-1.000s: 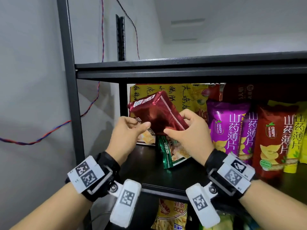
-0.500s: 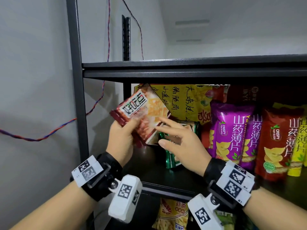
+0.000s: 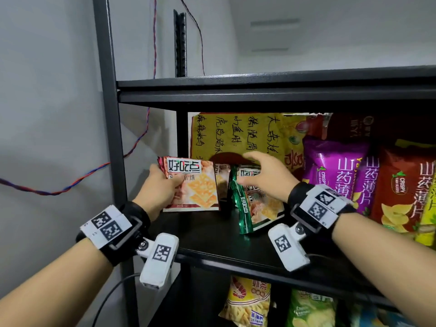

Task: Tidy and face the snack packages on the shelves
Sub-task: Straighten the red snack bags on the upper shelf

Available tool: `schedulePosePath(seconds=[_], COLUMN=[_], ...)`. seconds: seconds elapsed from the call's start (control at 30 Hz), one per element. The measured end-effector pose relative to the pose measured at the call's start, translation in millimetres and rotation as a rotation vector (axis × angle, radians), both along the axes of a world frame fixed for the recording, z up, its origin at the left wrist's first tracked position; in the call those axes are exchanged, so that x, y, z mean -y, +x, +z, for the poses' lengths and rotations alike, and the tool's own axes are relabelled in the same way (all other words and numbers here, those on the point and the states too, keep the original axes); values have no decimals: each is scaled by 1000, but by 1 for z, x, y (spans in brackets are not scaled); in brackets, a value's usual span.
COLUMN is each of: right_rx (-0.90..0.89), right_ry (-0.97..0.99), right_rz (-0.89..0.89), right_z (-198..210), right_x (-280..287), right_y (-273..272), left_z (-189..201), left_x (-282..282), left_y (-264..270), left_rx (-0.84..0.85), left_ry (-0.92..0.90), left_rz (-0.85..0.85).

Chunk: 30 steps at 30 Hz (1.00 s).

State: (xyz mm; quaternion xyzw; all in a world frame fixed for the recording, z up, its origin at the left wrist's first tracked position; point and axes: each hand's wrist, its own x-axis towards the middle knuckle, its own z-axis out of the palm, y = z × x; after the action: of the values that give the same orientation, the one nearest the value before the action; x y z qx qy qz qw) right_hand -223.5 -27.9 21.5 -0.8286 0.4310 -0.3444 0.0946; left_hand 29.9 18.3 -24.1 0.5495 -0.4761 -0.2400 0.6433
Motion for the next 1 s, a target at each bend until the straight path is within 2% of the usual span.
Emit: schedulePosePath(seconds=[0.1, 0.17, 0.23, 0.4, 0.5, 0.63, 0.73, 0.8, 0.87, 1.0], right_rx=[-360, -506, -528, -609, -566, -650, -661, -749, -823, -778], right_ry=[57, 85, 108, -33, -49, -147, -26, 70, 82, 116], right_rz=[38, -20, -86, -262, -253, -327, -285, -223, -217, -221], right_z=[-1, -4, -5, 6, 11, 21, 24, 23, 20, 23], right_x=[6, 16, 25, 46, 61, 83, 102, 118, 131, 144], right_y=[17, 25, 30, 36, 51, 86, 112, 121, 126, 134], left_z=[-4, -7, -11, -14, -11, -9, -9, -9, -10, -9], left_x=[9, 14, 19, 29, 32, 33, 31, 31, 30, 30], left_y=[4, 6, 9, 15, 18, 18, 20, 23, 25, 27], left_rx=[12, 46, 86, 184, 267, 376, 476, 545, 603, 657], left_ry=[51, 78, 104, 129, 152, 185, 213, 238, 241, 299], left_rz=[35, 78, 108, 202, 252, 297, 309, 321, 332, 312])
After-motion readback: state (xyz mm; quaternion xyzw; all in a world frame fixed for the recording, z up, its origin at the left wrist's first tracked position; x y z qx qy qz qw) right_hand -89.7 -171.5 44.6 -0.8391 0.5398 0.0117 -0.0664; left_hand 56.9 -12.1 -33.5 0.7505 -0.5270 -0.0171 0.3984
